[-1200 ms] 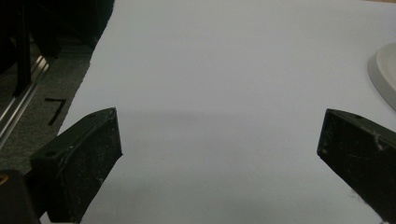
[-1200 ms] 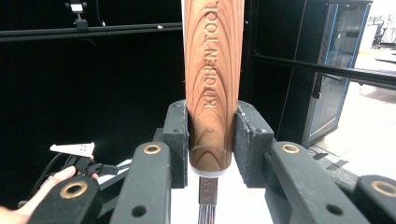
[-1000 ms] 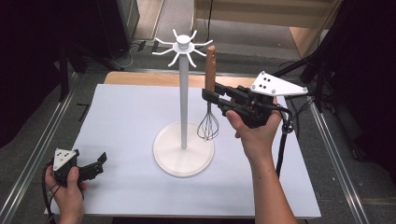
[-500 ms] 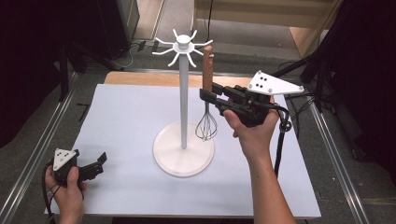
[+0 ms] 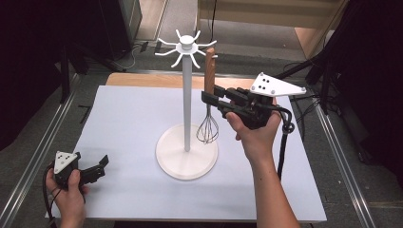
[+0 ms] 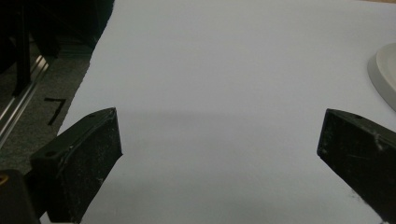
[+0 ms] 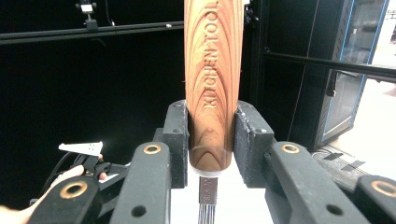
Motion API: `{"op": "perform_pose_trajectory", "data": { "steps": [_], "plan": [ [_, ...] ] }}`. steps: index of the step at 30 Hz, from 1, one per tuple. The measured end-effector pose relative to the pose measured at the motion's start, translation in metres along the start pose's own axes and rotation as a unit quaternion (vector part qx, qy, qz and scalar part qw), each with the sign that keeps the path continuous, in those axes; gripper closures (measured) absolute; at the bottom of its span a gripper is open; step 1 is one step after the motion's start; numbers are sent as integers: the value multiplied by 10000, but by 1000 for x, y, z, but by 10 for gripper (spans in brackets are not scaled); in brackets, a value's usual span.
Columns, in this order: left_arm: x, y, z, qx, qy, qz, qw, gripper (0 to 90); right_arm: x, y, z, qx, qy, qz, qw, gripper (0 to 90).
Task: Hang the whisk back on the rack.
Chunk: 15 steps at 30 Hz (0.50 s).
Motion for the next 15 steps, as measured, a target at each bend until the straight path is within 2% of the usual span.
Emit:
{"op": "perform_pose_trajectory", "data": {
  "steps": [5,12,15],
  "plan": [
    [0,0,0,-2,0,0,10000,3,1,3,-1,8,-51,-22,10000,701],
    [0,0,0,1,3,-11,10000,3,-2,7,0,-56,30,-156,9999,691],
    [0,0,0,3,0,-1,10000,3,-3,9,-1,-120,107,-136,9998,628]
  ]
}}
Point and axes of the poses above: each handheld gripper's, and its own axes: x roughly forward along the jaws, y roughly out of its underside, z roughly to its left, the point moved 5 cm from there along x, roughly forward along the jaws, and after that the axes turned 5 degrees about -y, right-handed, at the moved point
